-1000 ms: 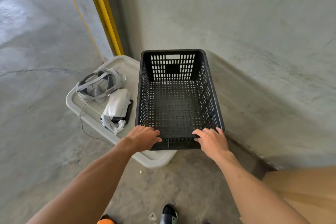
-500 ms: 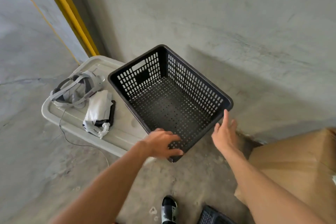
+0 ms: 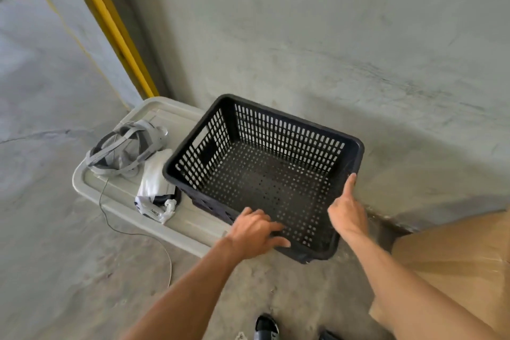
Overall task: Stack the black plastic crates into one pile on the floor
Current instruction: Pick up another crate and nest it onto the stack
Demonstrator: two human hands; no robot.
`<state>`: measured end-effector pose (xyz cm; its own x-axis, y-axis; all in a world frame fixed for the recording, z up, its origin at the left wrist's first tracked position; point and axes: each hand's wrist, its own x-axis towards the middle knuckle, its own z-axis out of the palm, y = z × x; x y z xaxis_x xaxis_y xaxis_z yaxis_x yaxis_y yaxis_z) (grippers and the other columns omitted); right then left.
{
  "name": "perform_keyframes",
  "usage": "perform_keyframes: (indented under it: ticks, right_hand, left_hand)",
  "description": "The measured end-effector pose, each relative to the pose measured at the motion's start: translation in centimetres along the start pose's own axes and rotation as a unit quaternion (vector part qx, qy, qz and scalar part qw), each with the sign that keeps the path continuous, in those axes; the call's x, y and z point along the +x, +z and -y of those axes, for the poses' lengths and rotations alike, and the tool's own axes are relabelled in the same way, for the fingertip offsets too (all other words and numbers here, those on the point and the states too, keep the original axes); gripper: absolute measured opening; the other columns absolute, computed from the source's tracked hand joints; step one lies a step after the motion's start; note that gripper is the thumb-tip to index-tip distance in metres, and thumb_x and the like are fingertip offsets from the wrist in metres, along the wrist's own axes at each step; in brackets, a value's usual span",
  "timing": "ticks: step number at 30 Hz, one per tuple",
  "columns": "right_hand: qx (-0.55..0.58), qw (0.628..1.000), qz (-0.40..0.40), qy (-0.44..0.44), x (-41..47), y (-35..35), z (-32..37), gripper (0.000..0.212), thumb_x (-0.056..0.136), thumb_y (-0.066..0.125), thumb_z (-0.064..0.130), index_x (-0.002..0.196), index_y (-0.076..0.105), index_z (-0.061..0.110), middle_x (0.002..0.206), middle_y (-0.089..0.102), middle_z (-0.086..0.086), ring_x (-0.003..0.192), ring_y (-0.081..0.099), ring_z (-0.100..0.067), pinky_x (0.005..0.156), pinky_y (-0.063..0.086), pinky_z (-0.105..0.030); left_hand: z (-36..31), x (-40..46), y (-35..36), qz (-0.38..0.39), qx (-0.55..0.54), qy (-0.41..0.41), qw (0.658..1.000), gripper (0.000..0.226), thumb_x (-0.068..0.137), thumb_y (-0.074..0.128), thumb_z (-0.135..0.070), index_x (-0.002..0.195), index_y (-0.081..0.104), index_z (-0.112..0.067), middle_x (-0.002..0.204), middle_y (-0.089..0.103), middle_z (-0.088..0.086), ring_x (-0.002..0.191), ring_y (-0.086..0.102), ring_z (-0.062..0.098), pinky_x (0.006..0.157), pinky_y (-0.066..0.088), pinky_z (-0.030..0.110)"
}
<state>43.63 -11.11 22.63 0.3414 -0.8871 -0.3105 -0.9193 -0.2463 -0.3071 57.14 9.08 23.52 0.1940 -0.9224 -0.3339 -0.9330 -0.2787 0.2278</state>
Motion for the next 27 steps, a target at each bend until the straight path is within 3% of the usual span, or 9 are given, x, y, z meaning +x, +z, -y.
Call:
perform_keyframes:
  ticks: [4, 6, 8, 11, 13, 15, 18, 24, 27]
  right_hand:
    - [-0.061, 0.997, -0.035, -0.012, 3.3, -1.1, -1.5, 0.080, 0.100, 0.046, 0.025, 0.160, -0.007, 0.028, 0.088, 0.068, -0.019, 0.068, 0.058, -0.032, 0.063, 0.047, -0.037]
    - [-0.046, 0.996, -0.076, -0.004, 3.6, -0.8, -2.0, 0.069, 0.104, 0.040, 0.027, 0.161, 0.001, 0.024, 0.091, 0.068, -0.022, 0.076, 0.064, -0.037, 0.066, 0.049, -0.040]
    - [-0.033, 0.994, -0.102, -0.015, 3.6, -0.5, -2.4, 0.061, 0.106, 0.033, 0.029, 0.161, 0.008, 0.020, 0.093, 0.068, -0.024, 0.081, 0.065, -0.040, 0.068, 0.047, -0.042]
    - [-0.029, 0.994, -0.101, -0.018, 4.1, -0.6, -2.8, 0.059, 0.107, 0.024, 0.037, 0.161, 0.007, 0.024, 0.088, 0.064, -0.022, 0.076, 0.062, -0.038, 0.064, 0.048, -0.040]
    - [-0.026, 0.995, -0.092, -0.019, 4.8, -0.6, -3.3, 0.059, 0.105, 0.021, 0.043, 0.160, -0.001, 0.035, 0.078, 0.060, -0.018, 0.063, 0.058, -0.031, 0.054, 0.043, -0.033]
    - [-0.021, 0.996, -0.089, -0.019, 5.4, -0.6, -3.4, 0.059, 0.104, 0.020, 0.047, 0.157, -0.006, 0.044, 0.070, 0.057, -0.016, 0.056, 0.056, -0.029, 0.049, 0.041, -0.030]
    - [-0.034, 0.995, -0.096, -0.021, 6.5, -1.0, -2.7, 0.057, 0.104, 0.019, 0.049, 0.155, -0.007, 0.048, 0.068, 0.057, -0.014, 0.054, 0.054, -0.028, 0.051, 0.041, -0.032]
    - [-0.085, 0.990, -0.112, -0.019, 8.1, -1.2, -0.7, 0.061, 0.105, 0.023, 0.047, 0.153, -0.014, 0.051, 0.064, 0.051, -0.009, 0.049, 0.044, -0.023, 0.052, 0.035, -0.032]
    - [-0.110, 0.988, -0.106, -0.035, 8.3, -0.9, -1.2, 0.067, 0.105, 0.028, 0.047, 0.155, -0.016, 0.044, 0.061, 0.050, -0.006, 0.049, 0.048, -0.020, 0.046, 0.032, -0.028]
  left_hand:
    - [4.7, 1.8, -1.4, -0.113, -0.002, -0.058, 0.992, 0.078, 0.090, 0.026, -0.076, 0.153, 0.031, -0.031, 0.142, 0.051, 0.006, 0.137, 0.038, 0.025, 0.118, 0.016, 0.051]
    - [9.8, 3.1, -3.2, -0.132, 0.055, -0.162, 0.976, 0.085, 0.089, 0.028, -0.076, 0.157, 0.005, -0.030, 0.159, 0.023, 0.017, 0.149, 0.013, 0.034, 0.118, 0.002, 0.060]
    - [14.8, 4.2, -5.0, -0.106, 0.070, -0.273, 0.954, 0.096, 0.087, 0.036, -0.077, 0.156, -0.013, -0.033, 0.162, 0.006, 0.022, 0.148, 0.005, 0.042, 0.115, 0.002, 0.065]
    - [19.6, 5.1, -6.4, -0.048, 0.000, -0.333, 0.942, 0.107, 0.086, 0.050, -0.072, 0.152, -0.025, -0.035, 0.149, 0.032, 0.028, 0.129, 0.044, 0.043, 0.103, 0.039, 0.056]
    - [20.6, 5.3, -5.9, -0.065, -0.058, -0.312, 0.946, 0.103, 0.092, 0.053, -0.062, 0.152, -0.027, -0.035, 0.122, 0.061, 0.023, 0.091, 0.064, 0.029, 0.083, 0.050, 0.043]
    - [20.7, 5.2, -5.0, -0.125, -0.056, -0.306, 0.942, 0.090, 0.098, 0.048, -0.052, 0.154, -0.021, -0.035, 0.090, 0.069, 0.012, 0.060, 0.055, 0.015, 0.064, 0.048, 0.034]
    - [20.6, 4.6, -4.1, -0.160, -0.064, -0.331, 0.928, 0.082, 0.100, 0.043, -0.051, 0.153, -0.018, -0.042, 0.066, 0.053, 0.001, 0.050, 0.044, 0.009, 0.048, 0.035, 0.027]
    - [21.4, 4.7, -2.9, -0.156, -0.097, -0.378, 0.908, 0.083, 0.100, 0.044, -0.052, 0.146, -0.024, -0.054, 0.080, 0.061, 0.014, 0.047, 0.043, 0.013, 0.042, 0.026, 0.027]
    - [21.4, 4.4, -2.5, -0.186, -0.089, -0.379, 0.902, 0.087, 0.099, 0.052, -0.045, 0.147, -0.020, -0.056, 0.066, 0.052, 0.007, 0.046, 0.043, 0.016, 0.042, 0.026, 0.027]
